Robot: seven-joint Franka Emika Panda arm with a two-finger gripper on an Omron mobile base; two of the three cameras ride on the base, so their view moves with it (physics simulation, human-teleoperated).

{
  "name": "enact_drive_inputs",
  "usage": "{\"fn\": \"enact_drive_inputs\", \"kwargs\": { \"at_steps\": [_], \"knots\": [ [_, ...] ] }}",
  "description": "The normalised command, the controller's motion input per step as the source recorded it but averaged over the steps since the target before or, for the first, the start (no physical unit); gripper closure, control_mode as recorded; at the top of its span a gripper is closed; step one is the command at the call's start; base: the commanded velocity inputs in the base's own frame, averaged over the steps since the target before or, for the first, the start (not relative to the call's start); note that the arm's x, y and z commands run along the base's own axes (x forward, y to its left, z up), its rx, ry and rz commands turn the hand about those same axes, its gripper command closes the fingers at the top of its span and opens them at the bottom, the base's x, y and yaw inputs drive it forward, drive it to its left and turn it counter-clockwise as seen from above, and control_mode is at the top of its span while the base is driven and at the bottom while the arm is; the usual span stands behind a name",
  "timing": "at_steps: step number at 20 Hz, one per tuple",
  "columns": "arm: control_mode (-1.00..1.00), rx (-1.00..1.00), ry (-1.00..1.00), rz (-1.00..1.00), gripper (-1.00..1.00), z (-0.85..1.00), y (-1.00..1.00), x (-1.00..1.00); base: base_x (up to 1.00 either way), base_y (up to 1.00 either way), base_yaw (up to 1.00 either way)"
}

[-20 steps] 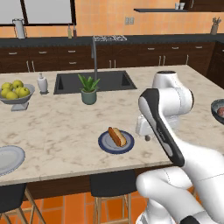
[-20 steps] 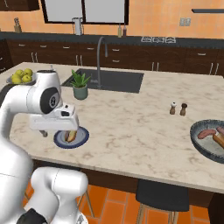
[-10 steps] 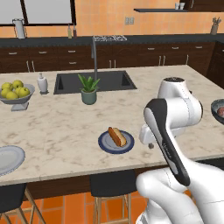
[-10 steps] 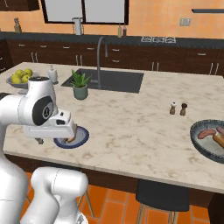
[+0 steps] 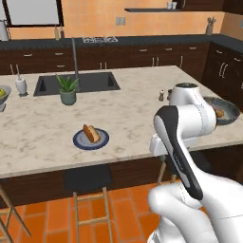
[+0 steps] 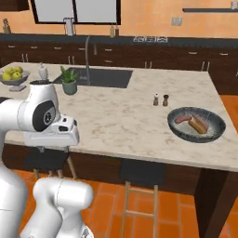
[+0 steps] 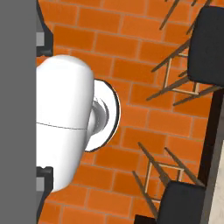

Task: Place one bun and one sausage from the bowl on each plate.

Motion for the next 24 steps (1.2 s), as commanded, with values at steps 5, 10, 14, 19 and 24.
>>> {"fn": "enact_drive_inputs", "kwargs": {
  "at_steps": [5, 10, 14, 19, 24],
  "knots": [
    [1.0, 0.0, 0.0, 0.0, -1.0, 0.0, 0.0, 0.0, -0.1, -1.0, -0.07],
    [1.0, 0.0, 0.0, 0.0, -1.0, 0.0, 0.0, 0.0, 0.14, -1.0, 0.0],
    [1.0, 0.0, 0.0, 0.0, -1.0, 0.0, 0.0, 0.0, 0.41, -1.0, 0.0],
    [1.0, 0.0, 0.0, 0.0, -1.0, 0.0, 0.0, 0.0, 0.68, -0.43, -0.04],
    [1.0, 0.0, 0.0, 0.0, -1.0, 0.0, 0.0, 0.0, 0.58, 0.0, -0.15]
  ]
}}
